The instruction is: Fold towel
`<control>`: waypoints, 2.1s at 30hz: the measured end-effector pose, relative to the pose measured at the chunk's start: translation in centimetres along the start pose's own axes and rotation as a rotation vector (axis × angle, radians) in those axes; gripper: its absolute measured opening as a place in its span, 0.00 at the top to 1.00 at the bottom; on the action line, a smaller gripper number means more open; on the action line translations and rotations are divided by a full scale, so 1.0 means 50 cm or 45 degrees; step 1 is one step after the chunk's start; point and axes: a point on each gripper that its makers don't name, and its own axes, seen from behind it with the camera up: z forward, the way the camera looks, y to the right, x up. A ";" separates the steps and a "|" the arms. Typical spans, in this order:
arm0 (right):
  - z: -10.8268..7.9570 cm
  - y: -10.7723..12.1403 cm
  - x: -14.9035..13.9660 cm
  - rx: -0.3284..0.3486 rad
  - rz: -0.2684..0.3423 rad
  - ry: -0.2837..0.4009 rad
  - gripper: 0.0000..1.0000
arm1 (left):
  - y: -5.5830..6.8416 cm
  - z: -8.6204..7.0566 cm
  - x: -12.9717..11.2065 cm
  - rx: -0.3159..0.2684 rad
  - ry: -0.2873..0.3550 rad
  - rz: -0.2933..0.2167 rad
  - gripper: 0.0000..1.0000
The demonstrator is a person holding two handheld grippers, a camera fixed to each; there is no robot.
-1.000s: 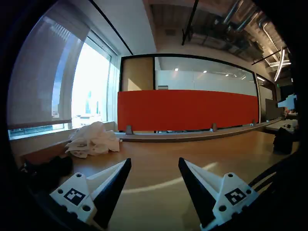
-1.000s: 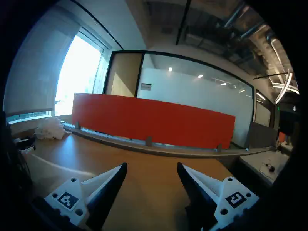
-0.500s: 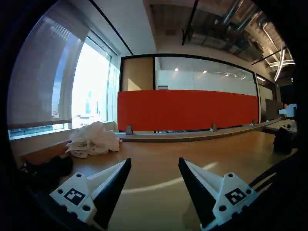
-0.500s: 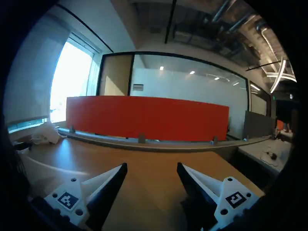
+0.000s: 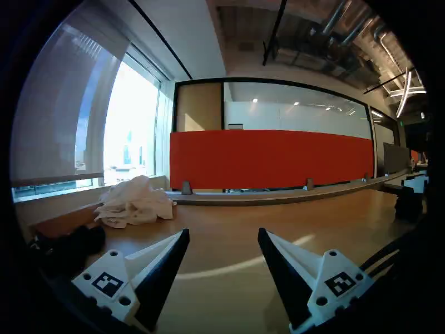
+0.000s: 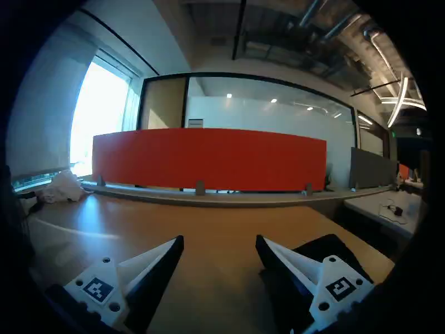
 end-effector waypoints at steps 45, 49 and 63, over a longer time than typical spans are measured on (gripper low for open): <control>-0.016 0.003 -0.031 -0.028 0.038 0.094 0.00 | 0.000 0.001 -0.001 0.000 0.000 0.000 0.06; -0.021 0.001 -0.027 -0.027 0.038 0.103 0.00 | 0.000 0.000 -0.001 0.000 0.000 0.001 0.06; -0.030 -0.007 -0.018 -0.010 0.043 0.107 0.00 | 0.000 0.000 0.000 0.000 0.000 0.001 0.06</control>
